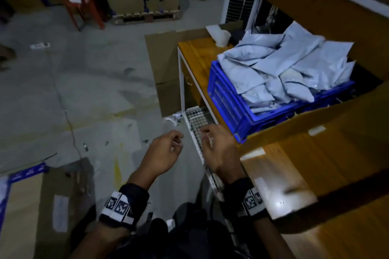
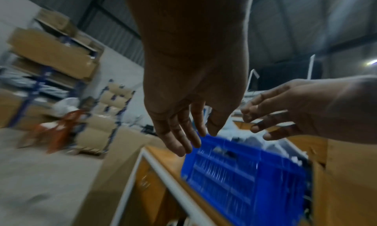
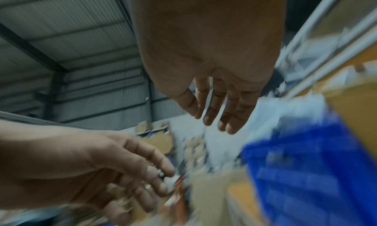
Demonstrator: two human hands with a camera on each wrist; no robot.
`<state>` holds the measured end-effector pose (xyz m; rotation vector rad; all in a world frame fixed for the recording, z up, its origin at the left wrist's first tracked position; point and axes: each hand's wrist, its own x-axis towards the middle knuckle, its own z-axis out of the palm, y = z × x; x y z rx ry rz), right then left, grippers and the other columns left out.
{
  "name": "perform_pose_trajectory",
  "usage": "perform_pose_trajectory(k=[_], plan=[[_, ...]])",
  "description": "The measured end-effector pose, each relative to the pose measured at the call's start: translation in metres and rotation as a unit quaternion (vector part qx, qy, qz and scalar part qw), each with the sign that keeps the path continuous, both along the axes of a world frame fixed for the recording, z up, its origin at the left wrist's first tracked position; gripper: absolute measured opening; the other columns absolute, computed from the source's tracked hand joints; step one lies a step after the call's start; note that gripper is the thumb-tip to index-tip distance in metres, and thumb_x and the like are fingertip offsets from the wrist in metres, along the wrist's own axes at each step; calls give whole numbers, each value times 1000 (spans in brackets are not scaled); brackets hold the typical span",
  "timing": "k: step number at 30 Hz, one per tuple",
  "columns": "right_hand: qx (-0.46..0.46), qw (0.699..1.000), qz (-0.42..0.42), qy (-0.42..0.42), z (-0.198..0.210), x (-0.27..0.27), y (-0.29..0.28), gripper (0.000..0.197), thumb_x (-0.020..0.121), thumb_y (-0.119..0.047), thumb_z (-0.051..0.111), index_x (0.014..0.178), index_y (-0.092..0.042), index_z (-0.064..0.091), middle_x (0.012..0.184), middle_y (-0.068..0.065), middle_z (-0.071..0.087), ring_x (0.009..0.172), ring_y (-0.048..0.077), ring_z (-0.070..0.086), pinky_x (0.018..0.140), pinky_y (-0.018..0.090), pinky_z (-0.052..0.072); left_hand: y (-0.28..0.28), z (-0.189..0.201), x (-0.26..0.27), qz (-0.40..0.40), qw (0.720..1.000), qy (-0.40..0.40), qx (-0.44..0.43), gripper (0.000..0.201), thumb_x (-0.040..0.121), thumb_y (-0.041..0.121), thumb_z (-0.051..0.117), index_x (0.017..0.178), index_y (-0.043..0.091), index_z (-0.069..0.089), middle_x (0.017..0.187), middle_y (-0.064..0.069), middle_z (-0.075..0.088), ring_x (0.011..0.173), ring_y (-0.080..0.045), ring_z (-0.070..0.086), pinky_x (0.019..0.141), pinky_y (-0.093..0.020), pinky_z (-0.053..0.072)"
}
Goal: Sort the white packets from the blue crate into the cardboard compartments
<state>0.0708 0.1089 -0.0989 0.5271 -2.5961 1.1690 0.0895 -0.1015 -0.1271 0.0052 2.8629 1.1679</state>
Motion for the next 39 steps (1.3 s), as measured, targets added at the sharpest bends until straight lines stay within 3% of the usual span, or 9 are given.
perform_pose_trajectory(k=[3,7,12,20,26,28,31,35,39], plan=[[20,993,-91,78,26,-42,15,13,99,-14,57,108,-13,67,100,9,63,94,36,62,85,47,51,11,26,-60,-42,998,53,9,24,102,21,64,125,24,69,107,9,71,96,-5,67,87,-27,53],[88,977,-190,49,41,-84,36,25,93,-22,56,113,-11,65,107,12,63,100,38,58,87,48,48,35,52,-145,-117,989,90,25,22,102,21,65,124,26,68,108,10,70,96,-3,65,84,-15,48],[139,958,-239,-78,30,-115,56,49,87,-30,55,131,-9,60,125,16,60,111,41,58,87,48,51,73,64,-246,-236,959,150,37,30,95,21,70,125,23,66,117,5,67,103,-14,67,89,-41,57],[134,913,-364,-127,49,-149,57,42,101,-34,58,138,-18,48,117,14,65,101,40,65,74,52,56,124,102,-349,-341,877,333,58,30,95,20,68,125,17,65,122,-4,57,115,-31,54,93,-43,49],[122,882,-426,-159,88,-174,60,38,100,-39,60,135,-27,51,121,7,70,99,29,69,78,51,59,146,128,-429,-321,917,224,-74,51,96,43,65,138,20,50,141,-13,47,127,-41,45,97,-52,47],[126,874,-432,-180,94,-184,63,39,102,-36,63,137,-22,54,122,9,70,100,29,70,81,50,59,151,129,-446,-355,918,150,-98,47,99,41,62,137,19,48,137,-14,51,122,-42,52,85,-48,47],[158,855,-438,-230,102,-193,64,41,102,-42,62,138,-25,53,129,5,68,102,28,70,81,48,59,154,126,-462,-390,907,142,-73,33,99,25,59,129,15,55,123,-14,64,110,-41,61,73,-41,43],[189,835,-460,-236,118,-199,64,39,104,-48,59,137,-29,55,131,-4,69,104,20,69,72,36,50,149,136,-471,-369,909,192,23,40,96,18,61,135,15,66,126,-11,71,117,-33,65,92,-42,54],[-1,860,-473,-192,135,-208,64,41,103,-58,56,130,-28,63,117,-4,76,97,13,72,78,36,58,145,163,-450,-404,870,258,110,33,102,20,63,134,19,65,129,-1,67,113,-19,62,90,-27,44]])
